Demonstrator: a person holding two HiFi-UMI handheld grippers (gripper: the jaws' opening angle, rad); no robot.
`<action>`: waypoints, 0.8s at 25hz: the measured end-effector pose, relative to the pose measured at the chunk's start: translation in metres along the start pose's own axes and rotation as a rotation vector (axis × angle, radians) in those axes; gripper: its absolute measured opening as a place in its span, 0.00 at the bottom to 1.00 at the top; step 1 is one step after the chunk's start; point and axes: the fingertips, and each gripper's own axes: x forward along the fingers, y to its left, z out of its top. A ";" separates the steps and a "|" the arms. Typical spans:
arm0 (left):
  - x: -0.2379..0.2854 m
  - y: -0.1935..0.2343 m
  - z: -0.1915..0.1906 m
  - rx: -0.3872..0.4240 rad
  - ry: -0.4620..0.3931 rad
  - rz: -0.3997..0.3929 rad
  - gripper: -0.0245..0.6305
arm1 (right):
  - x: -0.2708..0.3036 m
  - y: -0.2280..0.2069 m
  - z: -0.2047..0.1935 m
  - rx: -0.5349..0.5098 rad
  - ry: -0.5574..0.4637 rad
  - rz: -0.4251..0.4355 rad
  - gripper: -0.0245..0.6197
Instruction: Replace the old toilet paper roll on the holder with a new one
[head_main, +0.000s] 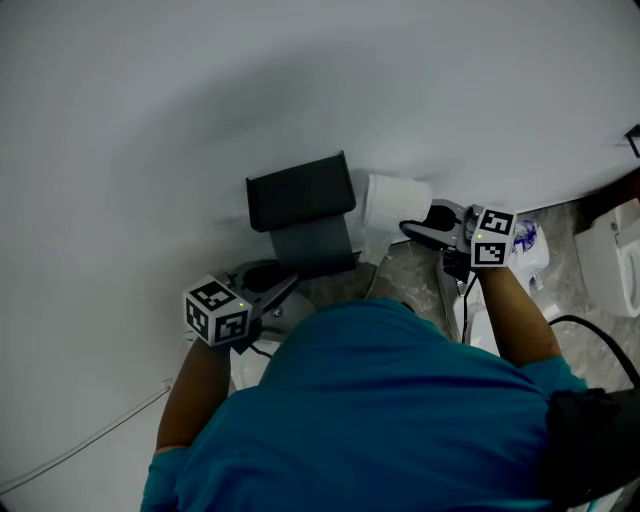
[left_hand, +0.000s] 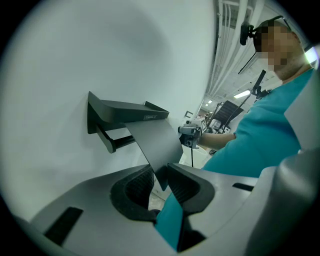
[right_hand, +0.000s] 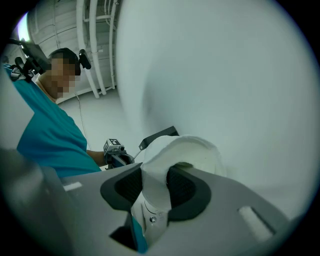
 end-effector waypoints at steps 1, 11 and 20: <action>0.000 0.000 0.000 -0.001 0.001 0.000 0.17 | 0.003 -0.001 -0.002 0.003 0.004 0.005 0.24; 0.002 0.003 -0.001 0.000 0.011 0.002 0.17 | 0.030 -0.003 -0.017 0.019 0.041 0.050 0.24; 0.001 0.001 0.000 0.002 0.017 0.004 0.17 | 0.054 -0.001 -0.022 -0.002 0.106 0.059 0.24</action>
